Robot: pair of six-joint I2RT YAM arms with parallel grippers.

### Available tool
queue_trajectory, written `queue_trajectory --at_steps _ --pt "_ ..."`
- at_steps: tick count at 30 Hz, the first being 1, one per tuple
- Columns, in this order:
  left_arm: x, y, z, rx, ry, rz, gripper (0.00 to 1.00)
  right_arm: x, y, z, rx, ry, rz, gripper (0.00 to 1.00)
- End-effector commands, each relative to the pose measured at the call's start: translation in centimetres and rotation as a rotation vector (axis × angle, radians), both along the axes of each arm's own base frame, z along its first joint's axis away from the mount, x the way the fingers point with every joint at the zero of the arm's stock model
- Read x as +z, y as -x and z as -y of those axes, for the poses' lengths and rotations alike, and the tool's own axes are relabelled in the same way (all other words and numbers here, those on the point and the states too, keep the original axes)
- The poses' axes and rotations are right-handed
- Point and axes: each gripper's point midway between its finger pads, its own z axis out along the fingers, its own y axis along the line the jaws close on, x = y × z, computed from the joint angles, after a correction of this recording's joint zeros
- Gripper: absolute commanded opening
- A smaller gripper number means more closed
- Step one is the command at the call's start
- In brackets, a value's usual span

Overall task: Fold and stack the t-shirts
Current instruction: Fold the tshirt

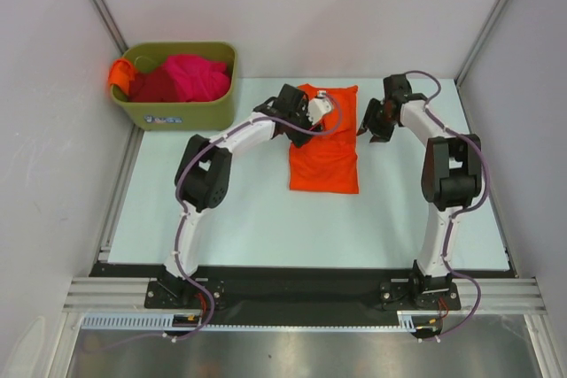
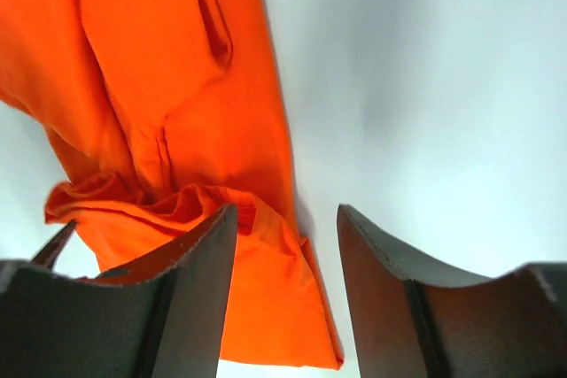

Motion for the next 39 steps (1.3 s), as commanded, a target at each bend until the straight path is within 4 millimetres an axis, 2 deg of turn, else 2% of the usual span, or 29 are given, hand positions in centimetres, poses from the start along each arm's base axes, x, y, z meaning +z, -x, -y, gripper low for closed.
queue_trajectory --at_steps 1,3,4,5,6,8,9,11,12,13,14,15,16,18,19,22,23,26,28,29,30,32,34,35,36,37,38,39 --pt "7.4 -4.4 -1.9 0.223 0.142 0.099 0.73 5.4 -1.3 1.9 -0.036 0.093 0.139 0.55" --pt "9.4 -5.1 -3.0 0.269 0.201 0.094 0.75 6.2 0.7 1.0 -0.023 0.1 0.167 0.53" --pt "10.3 -4.7 -3.2 0.264 0.207 0.09 0.75 4.4 2.7 0.3 -0.003 0.098 0.128 0.52" --pt "10.6 -4.1 -3.1 0.239 0.213 0.075 0.75 4.7 3.2 -1.7 0.04 0.08 0.162 0.5" --pt "10.7 -3.4 -2.9 0.201 0.205 0.066 0.74 5.3 3.8 -2.7 0.062 0.055 0.188 0.49" --pt "10.5 -0.3 -2.4 0.113 0.21 -0.015 0.71 4.9 4.6 -5.7 0.117 -0.053 0.198 0.4" --pt "10.1 1.4 -1.5 0.026 0.225 -0.058 0.69 3.5 5.2 -6.7 0.136 -0.079 0.166 0.36" --pt "8.5 4.4 -1.1 -0.042 0.186 -0.144 0.64 2.7 4.9 -7.8 0.146 -0.111 0.146 0.28" --pt "8.2 5.5 -0.7 -0.093 0.178 -0.161 0.63 3.1 3.9 -8.0 0.143 -0.119 0.158 0.26" --pt "7.1 6.7 -0.8 -0.111 0.155 -0.202 0.62 1.5 3.4 -7.9 0.134 -0.111 0.128 0.24" --pt "6.6 7.7 -0.3 -0.15 0.14 -0.209 0.62 1.1 2.7 -7.8 0.123 -0.109 0.131 0.22" --pt "6.3 8.4 0.0 -0.174 0.133 -0.223 0.61 1.6 1.3 -7.3 0.097 -0.116 0.144 0.21" --pt "5.7 9.3 -0.1 -0.19 0.119 -0.25 0.61 -0.1 0.7 -7.0 0.085 -0.11 0.112 0.2" --pt "4.9 10.6 0.5 -0.239 0.093 -0.258 0.61 -0.9 -0.3 -6.3 0.073 -0.085 0.094 0.19" --pt "4.3 11.3 0.4 -0.252 0.079 -0.275 0.61 -0.8 -1.4 -5.9 0.061 -0.064 0.101 0.19" --pt "2.4 12.7 0.3 -0.299 0.018 -0.281 0.64 -0.5 -3.1 -5.3 0.056 -0.048 0.12 0.19" --pt "2.0 13.1 0.4 -0.33 -0.011 -0.266 0.64 -1.3 -3.0 -5.2 0.055 -0.044 0.09 0.19" --pt "0.5 13.9 -0.2 -0.365 -0.083 -0.26 0.68 -1.8 -2.7 -4.6 0.053 -0.029 0.063 0.19" --pt "0.1 14.4 -0.8 -0.378 -0.12 -0.262 0.7 -0.8 -2.4 -4.1 0.058 -0.009 0.074 0.19" --pt "-0.2 14.5 -1.1 -0.391 -0.145 -0.254 0.71 -0.6 -1.9 -3.5 0.062 0.012 0.069 0.2" --pt "-0.5 14.7 -1.3 -0.397 -0.158 -0.258 0.72 1.2 -1.7 -3.2 0.06 0.022 0.102 0.2" --pt "-1.1 15.2 -1.8 -0.416 -0.189 -0.257 0.75 2.6 -0.7 -2.4 0.06 0.049 0.122 0.24" --pt "-1.6 15.5 -1.7 -0.432 -0.2 -0.247 0.75 3.4 1.9 -2.1 0.061 0.043 0.12 0.28" --pt "-2.0 15.9 -1.9 -0.443 -0.21 -0.25 0.75 3.2 2.9 -2.0 0.06 0.039 0.118 0.34" --pt "-2.3 15.5 -1.8 -0.436 -0.216 -0.229 0.75 1.3 5.4 -2.0 0.058 0.036 0.059 0.36" --pt "-2.4 15.4 -1.8 -0.429 -0.219 -0.222 0.73 2.2 6.6 -2.0 0.058 0.026 0.076 0.39" --pt "-2.9 15.6 -2.0 -0.42 -0.225 -0.231 0.73 1.9 7.7 -2.0 0.056 0.026 0.064 0.41" --pt "-3.0 15.5 -1.9 -0.416 -0.223 -0.225 0.72 0.3 9.9 -2.0 0.05 0.026 0.01 0.42"
